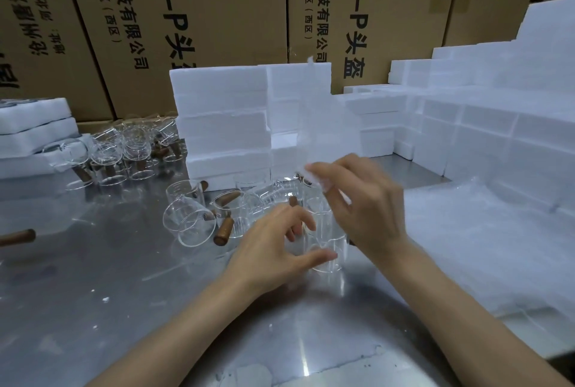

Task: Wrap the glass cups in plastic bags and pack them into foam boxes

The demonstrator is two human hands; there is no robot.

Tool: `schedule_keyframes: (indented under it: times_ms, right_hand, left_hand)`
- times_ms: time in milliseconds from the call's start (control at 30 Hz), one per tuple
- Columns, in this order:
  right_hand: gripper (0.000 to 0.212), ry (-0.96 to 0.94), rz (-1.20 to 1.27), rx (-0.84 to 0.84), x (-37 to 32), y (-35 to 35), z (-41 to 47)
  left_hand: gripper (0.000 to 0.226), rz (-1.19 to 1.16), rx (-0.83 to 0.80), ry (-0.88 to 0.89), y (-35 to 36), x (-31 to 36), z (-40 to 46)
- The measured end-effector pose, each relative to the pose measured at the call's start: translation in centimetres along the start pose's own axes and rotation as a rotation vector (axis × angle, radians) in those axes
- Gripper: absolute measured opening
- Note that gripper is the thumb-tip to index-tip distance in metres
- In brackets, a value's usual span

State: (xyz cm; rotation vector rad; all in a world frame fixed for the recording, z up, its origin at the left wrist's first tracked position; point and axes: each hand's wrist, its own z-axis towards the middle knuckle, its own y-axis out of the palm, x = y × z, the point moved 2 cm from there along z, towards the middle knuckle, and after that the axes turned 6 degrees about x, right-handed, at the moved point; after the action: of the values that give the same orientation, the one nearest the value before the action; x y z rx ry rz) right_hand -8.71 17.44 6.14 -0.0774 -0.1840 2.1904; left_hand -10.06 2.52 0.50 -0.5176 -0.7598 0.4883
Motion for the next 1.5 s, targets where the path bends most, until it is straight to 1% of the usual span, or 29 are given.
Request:
schedule_keyframes:
  times_ms: [100, 167, 233, 300, 367, 400, 467, 533, 567, 600, 667, 733, 800, 833, 867, 933, 1000, 1067, 1167, 1233, 1267, 1300, 1367, 1433, 1500]
  right_hand:
    - [0.029, -0.043, 0.023, -0.014, -0.3, 0.2, -0.2]
    - [0.029, -0.035, 0.009, -0.014, 0.0, 0.3, -0.2]
    - [0.028, -0.035, -0.008, -0.009, 0.1, 0.3, -0.3]
    - [0.026, -0.077, -0.008, -0.008, 0.0, 0.5, -0.4]
    - [0.026, -0.149, 0.017, -0.036, -0.6, 0.9, -0.6]
    - [0.028, -0.186, 0.042, -0.072, -1.0, 1.1, -0.8]
    - [0.031, -0.247, 0.11, -0.178, -1.9, 1.7, -1.2]
    - [0.036, -0.251, 0.174, -0.281, -2.5, 2.0, -1.6]
    - [0.039, -0.219, 0.201, -0.307, -2.5, 2.0, -1.7]
    - [0.041, -0.169, 0.229, -0.305, -2.4, 1.8, -1.6]
    - [0.038, -0.011, 0.267, -0.208, -1.7, 1.3, -1.2]
    - [0.035, 0.244, 0.265, -0.061, -0.4, 0.9, -0.7]
    - [0.035, 0.547, 0.267, 0.033, 1.4, 0.5, -0.5]
    - [0.037, 0.693, 0.295, 0.028, 2.4, 0.5, -0.6]
    - [0.039, 0.834, 0.351, -0.016, 3.4, 0.4, -0.7]
    - [0.039, 1.065, 0.547, -0.165, 4.7, 0.5, -0.8]
    - [0.045, 1.154, 0.751, -0.289, 5.1, 0.7, -0.7]
    - [0.044, 1.16, 0.907, -0.337, 4.9, 0.9, -0.6]
    - [0.026, 1.21, 1.061, -0.33, 4.7, 1.0, -0.6]
    - [0.013, 1.276, 1.079, -0.242, 5.0, 1.0, -1.0]
    - [0.008, 1.313, 1.032, -0.193, 5.3, 1.0, -1.2]
    - [0.008, 1.347, 0.986, -0.155, 5.4, 1.0, -1.3]
    - [0.019, 1.404, 0.994, -0.091, 5.6, 1.1, -1.5]
    - [0.022, 1.44, 1.065, -0.052, 5.5, 1.4, -1.7]
    - [0.022, 1.429, 1.092, -0.043, 5.2, 1.6, -1.9]
  left_hand:
    - [0.046, 0.06, 0.026, 0.046, -0.1, 0.7, -0.1]
    - [0.048, -0.004, 0.068, 0.017, -0.5, 0.9, 0.0]
    - [0.055, -0.172, 0.145, -0.062, -1.3, 0.9, 0.2]
    - [0.072, -0.395, 0.205, -0.184, -2.1, 0.8, 0.5]
    - [0.087, -0.613, 0.217, -0.312, -2.3, 0.4, 0.8]
    - [0.084, -0.702, 0.21, -0.363, -2.3, 0.3, 0.9]
    - [0.06, -0.824, 0.222, -0.435, -2.3, 0.3, 1.0]
    - [0.038, -0.853, 0.287, -0.515, -2.5, 0.3, 1.3]
    - [0.03, -0.851, 0.31, -0.542, -2.6, 0.1, 1.4]
    - [0.025, -0.859, 0.314, -0.547, -2.8, 0.1, 1.4]
    - [0.026, -0.896, 0.314, -0.522, -3.4, 0.2, 1.6]
    - [0.026, -0.975, 0.324, -0.516, -4.1, 0.0, 1.7]
    - [0.029, -1.079, 0.328, -0.516, -4.7, -0.2, 1.9]
    - [0.03, -1.128, 0.335, -0.521, -5.0, -0.3, 1.9]
    - [0.029, -1.173, 0.342, -0.526, -5.2, -0.4, 2.0]
    - [0.031, -1.214, 0.35, -0.537, -5.4, -0.6, 2.0]
    - [0.033, -1.188, 0.355, -0.546, -5.4, -0.7, 2.0]
    - [0.033, -1.162, 0.354, -0.546, -5.3, -0.8, 2.0]
    - [0.036, -1.144, 0.354, -0.515, -5.5, -0.6, 2.2]
    - [0.043, -1.081, 0.413, -0.491, -5.8, -0.4, 2.2]
    - [0.045, -1.007, 0.462, -0.469, -5.8, -0.3, 2.2]
    - [0.049, -0.894, 0.513, -0.427, -5.9, -0.2, 2.1]
    - [0.057, -0.604, 0.568, -0.278, -5.9, 0.4, 1.6]
    - [0.063, -0.358, 0.539, -0.119, -5.6, 1.2, 1.1]
    - [0.06, -0.216, 0.457, -0.013, -4.7, 1.9, 0.8]
